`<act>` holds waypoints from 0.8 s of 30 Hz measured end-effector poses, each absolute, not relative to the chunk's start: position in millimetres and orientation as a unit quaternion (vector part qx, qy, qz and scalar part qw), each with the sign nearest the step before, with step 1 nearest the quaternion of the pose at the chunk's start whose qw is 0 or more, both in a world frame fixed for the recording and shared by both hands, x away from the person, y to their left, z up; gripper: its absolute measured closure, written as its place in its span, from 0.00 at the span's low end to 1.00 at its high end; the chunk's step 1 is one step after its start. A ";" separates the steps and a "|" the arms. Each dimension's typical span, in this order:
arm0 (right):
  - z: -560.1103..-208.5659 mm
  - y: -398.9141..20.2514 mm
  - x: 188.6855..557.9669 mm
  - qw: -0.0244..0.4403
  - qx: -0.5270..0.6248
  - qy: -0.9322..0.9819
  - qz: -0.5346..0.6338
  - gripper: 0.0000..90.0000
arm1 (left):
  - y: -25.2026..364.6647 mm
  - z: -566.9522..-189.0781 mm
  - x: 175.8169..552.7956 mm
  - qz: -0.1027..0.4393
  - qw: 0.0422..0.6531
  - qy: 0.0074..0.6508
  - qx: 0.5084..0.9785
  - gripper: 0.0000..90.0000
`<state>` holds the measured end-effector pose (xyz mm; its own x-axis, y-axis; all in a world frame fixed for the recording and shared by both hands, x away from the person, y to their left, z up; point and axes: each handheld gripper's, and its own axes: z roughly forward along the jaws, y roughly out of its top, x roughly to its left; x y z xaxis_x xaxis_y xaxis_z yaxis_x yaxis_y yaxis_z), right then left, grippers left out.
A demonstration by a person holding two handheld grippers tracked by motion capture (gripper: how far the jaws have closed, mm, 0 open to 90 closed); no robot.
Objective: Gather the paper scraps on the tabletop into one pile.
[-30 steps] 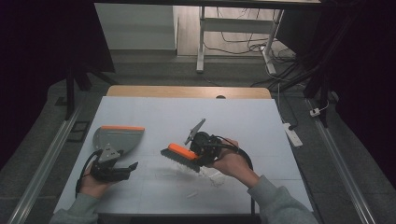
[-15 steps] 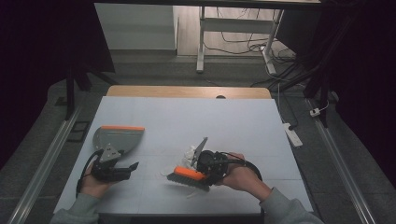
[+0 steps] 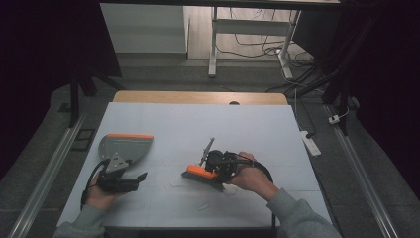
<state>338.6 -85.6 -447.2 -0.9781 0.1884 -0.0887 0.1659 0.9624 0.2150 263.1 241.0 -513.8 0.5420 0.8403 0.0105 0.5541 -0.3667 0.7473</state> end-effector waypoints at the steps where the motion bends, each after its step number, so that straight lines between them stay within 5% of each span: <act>1: -447.3 -85.4 345.3 0.060 0.102 0.987 0.107 0.78 | 241.2 -513.7 263.0 0.200 0.357 0.434 0.802 0.28; 12: -425.0 -108.2 346.7 0.088 0.134 0.971 0.179 0.78 | 241.3 -513.9 263.2 0.200 0.358 0.434 0.802 0.28; 24: -414.0 -220.9 351.8 0.126 0.345 0.912 0.184 0.78 | 238.3 -511.6 266.4 0.197 0.363 0.426 0.805 0.28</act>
<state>351.8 -220.9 -414.0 -0.7302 0.6754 -0.1034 0.5821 0.6941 0.4236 266.4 238.3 -511.6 0.5590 0.8292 0.0078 0.5429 -0.3731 0.7524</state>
